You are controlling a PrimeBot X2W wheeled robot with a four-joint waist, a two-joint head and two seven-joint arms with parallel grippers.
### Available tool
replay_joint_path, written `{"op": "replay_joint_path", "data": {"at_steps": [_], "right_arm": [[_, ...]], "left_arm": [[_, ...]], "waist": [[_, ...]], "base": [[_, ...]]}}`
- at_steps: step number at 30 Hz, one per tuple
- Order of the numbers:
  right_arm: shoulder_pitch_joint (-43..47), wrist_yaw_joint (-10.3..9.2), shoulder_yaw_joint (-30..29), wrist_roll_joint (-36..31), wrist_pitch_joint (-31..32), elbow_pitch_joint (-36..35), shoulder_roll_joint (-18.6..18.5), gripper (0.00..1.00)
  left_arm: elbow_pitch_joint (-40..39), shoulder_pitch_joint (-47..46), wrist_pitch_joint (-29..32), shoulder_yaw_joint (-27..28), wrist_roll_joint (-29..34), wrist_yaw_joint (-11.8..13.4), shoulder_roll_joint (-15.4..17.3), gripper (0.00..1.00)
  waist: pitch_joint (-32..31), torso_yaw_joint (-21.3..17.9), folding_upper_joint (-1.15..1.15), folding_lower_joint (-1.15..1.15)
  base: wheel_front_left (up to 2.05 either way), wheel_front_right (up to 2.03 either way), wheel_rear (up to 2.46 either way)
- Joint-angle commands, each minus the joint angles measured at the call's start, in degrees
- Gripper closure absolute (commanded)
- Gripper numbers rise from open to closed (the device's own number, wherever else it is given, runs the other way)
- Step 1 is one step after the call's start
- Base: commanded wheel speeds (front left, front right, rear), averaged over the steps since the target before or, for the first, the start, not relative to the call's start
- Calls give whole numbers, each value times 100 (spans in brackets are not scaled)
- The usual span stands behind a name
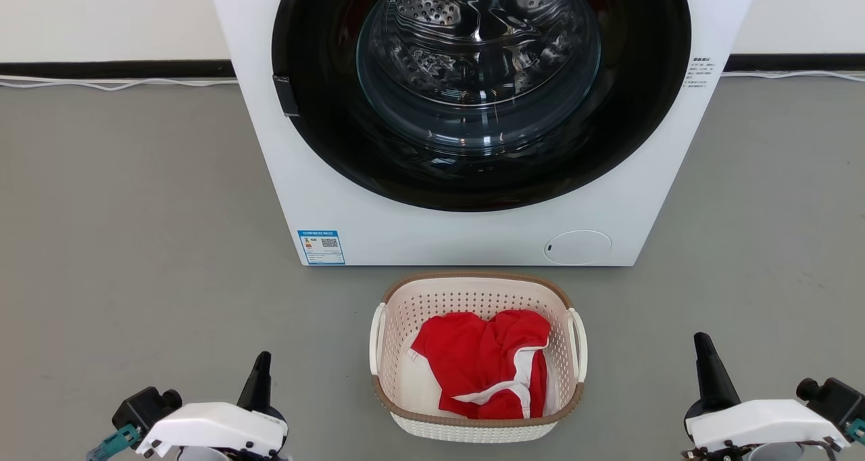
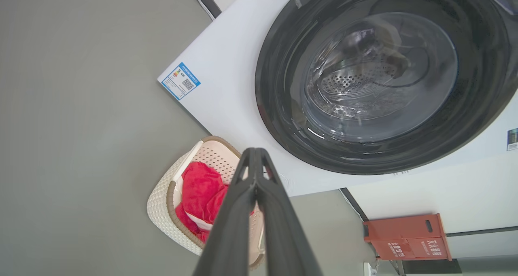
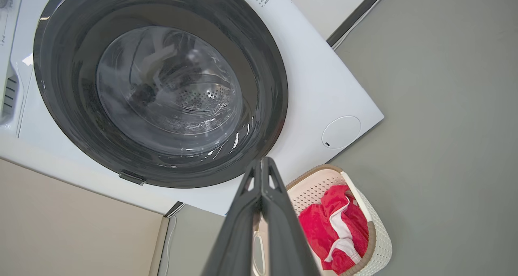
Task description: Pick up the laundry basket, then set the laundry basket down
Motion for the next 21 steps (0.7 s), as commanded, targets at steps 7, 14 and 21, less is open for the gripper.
{"op": "replay_joint_path", "data": {"at_steps": [7, 14, 21], "right_arm": [[-256, 24, 30, 623, 149, -236, -34, 100], [-272, 27, 11, 1200, 281, -292, -36, 100], [-284, 29, -4, 1633, 380, -334, -37, 100]], "left_arm": [[-294, -123, 153, 221, -493, -124, 45, 100], [-415, -114, 287, 329, -935, -206, 41, 100], [-507, -108, 388, 411, -1266, -267, 38, 100]], "waist": [[-17, -25, 0, 0], [-35, -54, 0, 0], [-49, -75, 0, 0]], "base": [[0, 0, 0], [0, 0, 0], [0, 0, 0]]}}
